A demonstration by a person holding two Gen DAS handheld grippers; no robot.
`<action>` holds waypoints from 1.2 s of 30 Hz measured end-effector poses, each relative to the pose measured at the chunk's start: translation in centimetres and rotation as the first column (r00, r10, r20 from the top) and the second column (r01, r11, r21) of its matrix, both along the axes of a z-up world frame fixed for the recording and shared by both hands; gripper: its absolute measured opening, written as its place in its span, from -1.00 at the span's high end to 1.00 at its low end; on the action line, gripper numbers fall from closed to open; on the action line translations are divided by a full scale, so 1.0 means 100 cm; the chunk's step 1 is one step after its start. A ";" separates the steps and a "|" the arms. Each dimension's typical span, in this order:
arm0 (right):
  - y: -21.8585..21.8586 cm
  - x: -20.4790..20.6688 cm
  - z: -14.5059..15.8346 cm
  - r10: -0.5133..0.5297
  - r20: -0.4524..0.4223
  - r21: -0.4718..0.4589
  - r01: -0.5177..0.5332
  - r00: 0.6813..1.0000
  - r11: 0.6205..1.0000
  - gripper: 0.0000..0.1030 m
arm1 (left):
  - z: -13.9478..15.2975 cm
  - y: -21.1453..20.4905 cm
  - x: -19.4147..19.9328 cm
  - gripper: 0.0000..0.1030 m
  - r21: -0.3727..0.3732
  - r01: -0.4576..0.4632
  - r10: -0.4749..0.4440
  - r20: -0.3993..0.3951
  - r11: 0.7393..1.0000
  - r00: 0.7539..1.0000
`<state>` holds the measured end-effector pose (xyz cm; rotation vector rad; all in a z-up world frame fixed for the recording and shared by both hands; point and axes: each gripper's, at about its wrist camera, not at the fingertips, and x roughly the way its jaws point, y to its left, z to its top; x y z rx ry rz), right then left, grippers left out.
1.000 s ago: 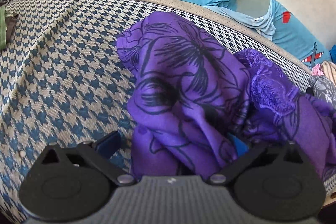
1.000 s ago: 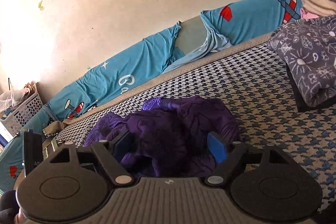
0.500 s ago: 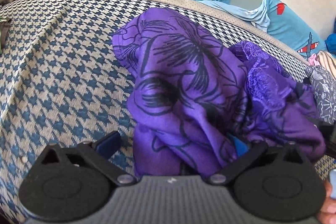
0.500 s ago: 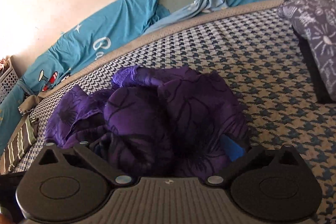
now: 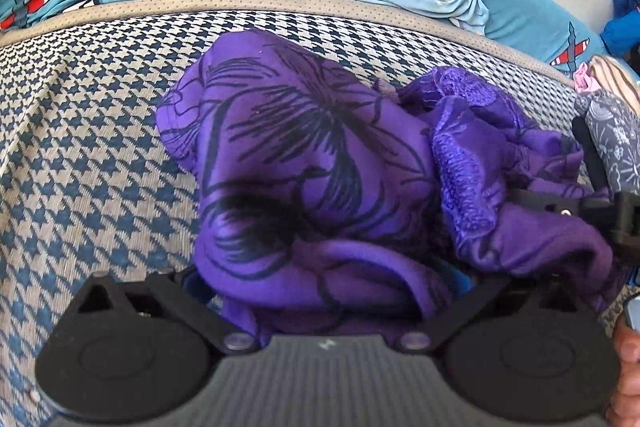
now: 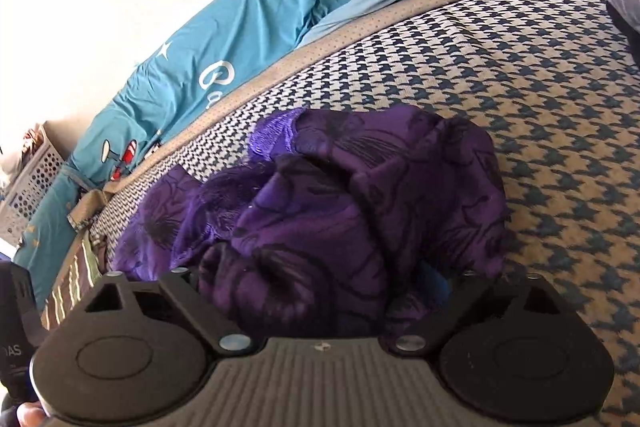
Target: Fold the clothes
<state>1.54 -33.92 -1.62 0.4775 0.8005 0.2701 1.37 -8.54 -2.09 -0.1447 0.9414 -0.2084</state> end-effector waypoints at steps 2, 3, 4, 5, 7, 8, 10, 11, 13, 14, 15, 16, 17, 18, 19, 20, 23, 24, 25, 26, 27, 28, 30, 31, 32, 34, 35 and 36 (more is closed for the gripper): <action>0.000 0.002 0.002 0.002 0.012 0.012 -0.002 1.000 1.000 -0.64 | 0.001 0.001 0.002 -1.00 -0.014 -0.008 0.008 -0.001 1.000 1.000; 0.002 0.003 0.003 0.007 0.023 0.010 -0.007 1.000 1.000 -0.60 | 0.002 0.001 0.003 -0.99 -0.017 -0.011 0.011 0.002 1.000 1.000; 0.003 0.004 0.004 0.012 0.033 0.007 -0.012 0.999 1.000 -0.58 | 0.003 0.001 0.004 -0.97 -0.020 -0.014 0.014 0.006 1.000 1.000; 0.004 0.005 0.005 0.015 0.041 0.002 -0.015 0.999 1.000 -0.55 | 0.003 0.001 0.006 -0.94 -0.021 -0.015 0.016 0.010 1.000 1.000; 0.007 0.008 0.005 0.013 0.048 -0.002 -0.013 0.999 1.000 -0.50 | 0.004 0.000 0.009 -0.90 -0.025 -0.019 0.019 0.015 1.000 1.000; 0.007 0.011 0.006 0.013 0.050 0.002 -0.013 0.999 1.000 -0.46 | 0.005 0.000 0.012 -0.88 -0.028 -0.021 0.021 0.016 0.999 1.000; 0.009 0.017 0.007 0.014 0.055 0.012 -0.015 0.998 1.000 -0.33 | 0.006 0.001 0.019 -0.84 -0.036 -0.027 0.027 0.017 0.999 0.999; 0.011 0.022 0.008 0.016 0.059 0.015 -0.017 0.998 1.000 -0.25 | 0.007 0.001 0.023 -0.80 -0.039 -0.030 0.031 0.018 0.999 0.999; 0.013 0.028 0.010 0.019 0.073 0.021 -0.021 0.997 1.000 -0.16 | 0.011 0.002 0.029 -0.69 -0.041 -0.036 0.037 0.030 0.999 0.999; 0.014 0.031 0.011 0.021 0.081 0.025 -0.023 0.997 0.999 -0.12 | 0.015 0.003 0.032 -0.60 -0.039 -0.037 0.038 0.041 0.999 0.998; 0.016 0.033 0.012 0.022 0.090 0.029 -0.025 0.996 0.999 -0.10 | 0.019 0.004 0.035 -0.54 -0.038 -0.037 0.039 0.052 0.999 0.998; 0.018 0.036 0.014 0.023 0.097 0.032 -0.026 0.995 0.999 -0.08 | 0.022 0.004 0.040 -0.51 -0.036 -0.039 0.041 0.060 0.999 0.997; 0.020 0.039 0.015 0.024 0.104 0.036 -0.028 0.994 0.999 -0.05 | 0.024 0.006 0.045 -0.47 -0.037 -0.045 0.047 0.062 0.998 0.997; 0.021 0.042 0.016 0.025 0.111 0.040 -0.030 0.994 0.999 -0.03 | 0.026 0.008 0.050 -0.44 -0.043 -0.053 0.055 0.059 0.998 0.997; 0.024 0.046 0.018 0.026 0.117 0.047 -0.032 0.993 0.998 -0.03 | 0.028 0.012 0.056 -0.43 -0.054 -0.061 0.064 0.056 0.997 0.996; 0.026 0.049 0.019 0.028 0.124 0.054 -0.035 0.992 0.998 -0.02 | 0.030 0.015 0.061 -0.42 -0.064 -0.070 0.073 0.052 0.996 0.996; 0.035 0.060 0.024 0.038 0.147 0.072 -0.049 0.988 0.996 0.01 | 0.036 0.024 0.072 -0.41 -0.060 -0.088 0.092 0.075 0.994 0.993; 0.039 0.065 0.026 0.043 0.161 0.074 -0.056 0.986 0.996 0.02 | 0.039 0.026 0.076 -0.40 -0.053 -0.093 0.097 0.089 0.994 0.991; 0.042 0.069 0.029 0.049 0.175 0.075 -0.063 0.983 0.995 0.03 | 0.043 0.028 0.080 -0.40 -0.054 -0.099 0.104 0.100 0.994 0.990; 0.046 0.073 0.032 0.057 0.194 0.076 -0.073 0.979 0.994 0.03 | 0.047 0.031 0.084 -0.40 -0.055 -0.104 0.110 0.111 0.993 0.988; 0.050 0.076 0.035 0.065 0.212 0.076 -0.083 0.975 0.994 0.03 | 0.050 0.034 0.089 -0.40 -0.061 -0.113 0.119 0.120 0.992 0.986; 0.054 0.080 0.038 0.073 0.231 0.077 -0.093 0.970 0.993 0.03 | 0.054 0.038 0.093 -0.40 -0.066 -0.121 0.129 0.129 0.990 0.983; 0.062 0.089 0.043 0.084 0.268 0.071 -0.106 0.960 0.992 0.03 | 0.059 0.044 0.102 -0.40 -0.067 -0.142 0.151 0.149 0.988 0.977; 0.066 0.093 0.045 0.086 0.282 0.066 -0.109 0.956 0.992 0.03 | 0.061 0.047 0.106 -0.40 -0.065 -0.153 0.161 0.159 0.986 0.974; 0.069 0.099 0.045 0.089 0.291 0.066 -0.113 0.952 0.991 0.04 | 0.063 0.050 0.110 -0.40 -0.063 -0.163 0.172 0.170 0.985 0.970; 0.076 0.110 0.044 0.094 0.304 0.065 -0.119 0.948 0.991 0.04 | 0.064 0.055 0.119 -0.40 -0.052 -0.187 0.194 0.183 0.981 0.964; 0.080 0.116 0.042 0.098 0.307 0.060 -0.122 0.947 0.991 0.04 | 0.064 0.058 0.124 -0.40 -0.049 -0.199 0.205 0.183 0.979 0.962; 0.083 0.121 0.040 0.101 0.306 0.054 -0.123 0.947 0.991 0.03 | 0.063 0.060 0.128 -0.40 -0.043 -0.210 0.215 0.179 0.977 0.960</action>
